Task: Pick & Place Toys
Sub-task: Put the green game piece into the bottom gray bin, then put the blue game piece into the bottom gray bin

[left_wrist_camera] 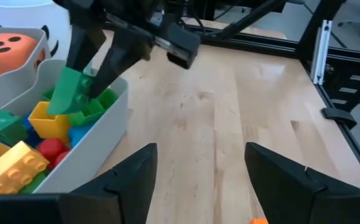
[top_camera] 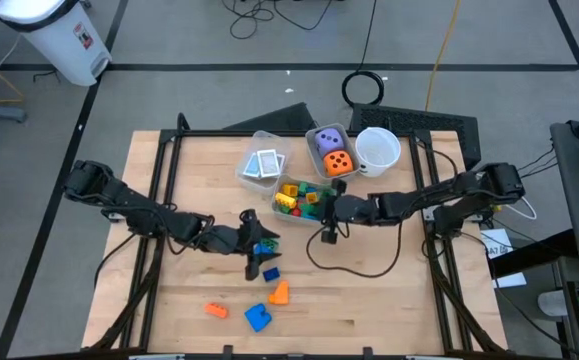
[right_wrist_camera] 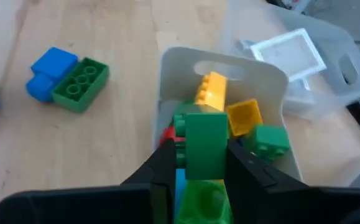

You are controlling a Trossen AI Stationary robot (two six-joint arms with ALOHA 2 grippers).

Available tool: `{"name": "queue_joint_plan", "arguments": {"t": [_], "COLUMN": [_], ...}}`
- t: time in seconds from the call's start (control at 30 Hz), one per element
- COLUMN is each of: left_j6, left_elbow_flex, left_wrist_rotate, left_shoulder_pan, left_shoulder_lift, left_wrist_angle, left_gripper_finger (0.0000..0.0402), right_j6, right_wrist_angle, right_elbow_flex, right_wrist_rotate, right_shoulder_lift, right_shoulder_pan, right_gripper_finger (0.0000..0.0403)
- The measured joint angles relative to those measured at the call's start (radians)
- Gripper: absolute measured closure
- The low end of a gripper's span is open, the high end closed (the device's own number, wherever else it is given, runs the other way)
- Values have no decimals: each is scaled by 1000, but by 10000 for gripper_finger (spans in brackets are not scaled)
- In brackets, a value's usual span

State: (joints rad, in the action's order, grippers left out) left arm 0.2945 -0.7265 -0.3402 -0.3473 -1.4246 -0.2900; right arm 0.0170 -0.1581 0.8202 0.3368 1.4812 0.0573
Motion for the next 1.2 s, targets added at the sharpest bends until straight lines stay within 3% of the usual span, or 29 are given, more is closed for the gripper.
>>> {"name": "queue_joint_plan", "arguments": {"t": [0.23,0.57,0.7,0.93,1.2], "left_j6": [-1,-1,-3,-31,-53], "left_elbow_flex": [0,-1,-1,-1,-1], "left_wrist_rotate": [-1,-1,61,111,105], "left_shoulder_pan": [0,0,-1,-22,-21], "left_shoulder_lift": [0,0,-2,-71,-197], "left_wrist_angle": [-6,-6,51,229,247], "left_gripper_finger": [151,151,151,151,151], "right_j6": [-17,-12,-12,-2,-2], "right_wrist_angle": [-214,-331,-344,-345,-347], "right_elbow_flex": [-116,-142,-142,-142,-142], "right_wrist_rotate": [-2,-3,-2,-4,-4], "right_shoulder_lift": [0,0,0,0,0], "right_shoulder_pan": [-45,-34,-28,-23,-22], "right_gripper_finger": [296,171,141,127,139]}}
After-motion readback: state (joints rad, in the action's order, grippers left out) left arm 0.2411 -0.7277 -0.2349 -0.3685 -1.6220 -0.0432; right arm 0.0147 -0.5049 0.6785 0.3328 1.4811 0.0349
